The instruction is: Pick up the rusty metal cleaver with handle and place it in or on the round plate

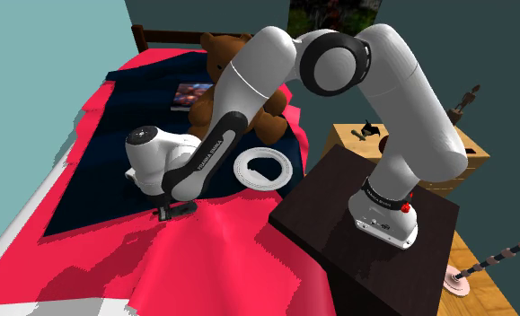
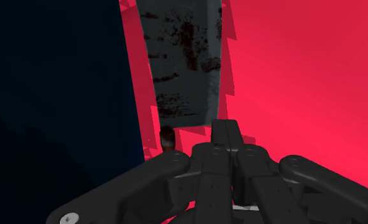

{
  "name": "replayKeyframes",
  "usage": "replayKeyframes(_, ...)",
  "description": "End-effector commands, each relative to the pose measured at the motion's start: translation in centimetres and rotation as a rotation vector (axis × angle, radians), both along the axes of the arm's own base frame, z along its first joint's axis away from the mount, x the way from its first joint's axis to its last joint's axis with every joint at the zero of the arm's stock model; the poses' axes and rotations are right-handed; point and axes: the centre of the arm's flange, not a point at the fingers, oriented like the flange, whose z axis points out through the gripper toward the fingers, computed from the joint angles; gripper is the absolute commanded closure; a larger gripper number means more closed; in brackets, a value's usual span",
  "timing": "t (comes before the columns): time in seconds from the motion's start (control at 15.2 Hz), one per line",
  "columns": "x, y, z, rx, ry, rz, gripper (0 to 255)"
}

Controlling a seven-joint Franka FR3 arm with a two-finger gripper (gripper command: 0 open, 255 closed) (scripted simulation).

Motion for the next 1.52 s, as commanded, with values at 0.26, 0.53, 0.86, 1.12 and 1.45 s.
replayKeyframes(0.26, -0.1, -3.1, 1.9, -0.025, -0.012, 0.054, 0)
replayKeyframes(0.53, 0.0, -4.0, 0.8, -0.032, -0.015, 0.068, 0)
replayKeyframes(0.86, 0.1, -3.9, -1.6, -0.032, -0.015, 0.068, 0)
replayKeyframes(1.12, 0.1, -3.9, -1.6, -0.032, -0.015, 0.068, 0)
replayKeyframes(1.45, 0.1, -3.9, -1.6, -0.032, -0.015, 0.068, 255)
